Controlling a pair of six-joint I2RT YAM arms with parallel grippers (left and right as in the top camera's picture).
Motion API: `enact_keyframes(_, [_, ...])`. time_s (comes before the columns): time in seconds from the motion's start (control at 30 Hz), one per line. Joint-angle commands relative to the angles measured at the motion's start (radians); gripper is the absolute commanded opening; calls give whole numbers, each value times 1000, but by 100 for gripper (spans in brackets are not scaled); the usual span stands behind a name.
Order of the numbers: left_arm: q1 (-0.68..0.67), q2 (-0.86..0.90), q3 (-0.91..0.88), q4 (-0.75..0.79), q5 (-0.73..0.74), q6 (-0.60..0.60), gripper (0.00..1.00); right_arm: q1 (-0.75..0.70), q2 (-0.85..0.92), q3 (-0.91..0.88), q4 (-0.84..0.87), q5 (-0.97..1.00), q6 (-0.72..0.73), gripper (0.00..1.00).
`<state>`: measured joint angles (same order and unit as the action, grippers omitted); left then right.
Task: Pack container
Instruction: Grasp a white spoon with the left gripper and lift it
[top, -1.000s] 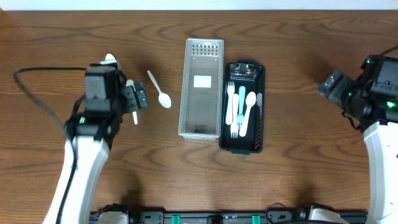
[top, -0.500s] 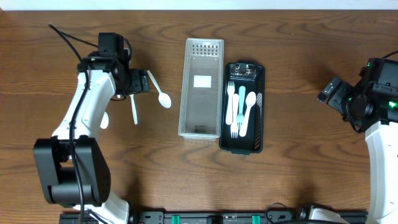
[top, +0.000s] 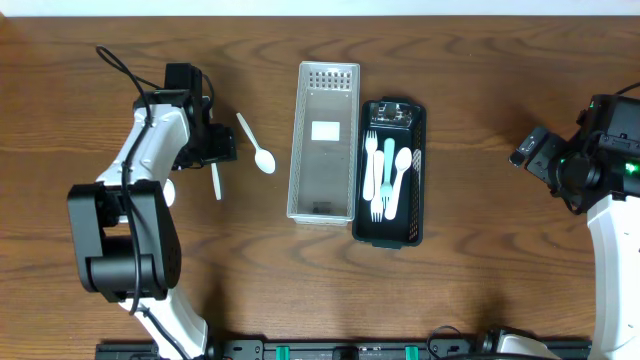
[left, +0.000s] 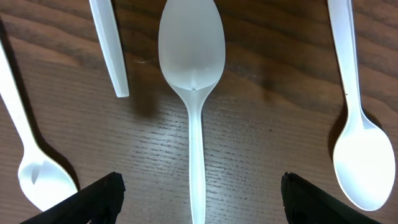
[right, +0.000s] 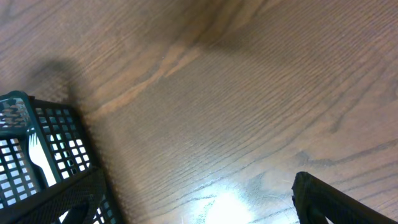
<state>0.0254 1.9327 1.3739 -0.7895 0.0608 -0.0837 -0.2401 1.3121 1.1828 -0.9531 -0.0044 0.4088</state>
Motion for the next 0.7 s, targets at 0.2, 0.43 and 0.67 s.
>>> enact_keyframes(0.2, [4, 100, 11, 5, -5, 8, 76, -9, 3, 0, -2, 1, -14, 99])
enact_keyframes(0.43, [5, 116, 10, 8, -5, 9, 63, -9, 3, 0, -5, 1, -14, 99])
enact_keyframes(0.67, [5, 135, -1, 9, -28, 9, 37, -9, 3, 0, -11, 1, -14, 99])
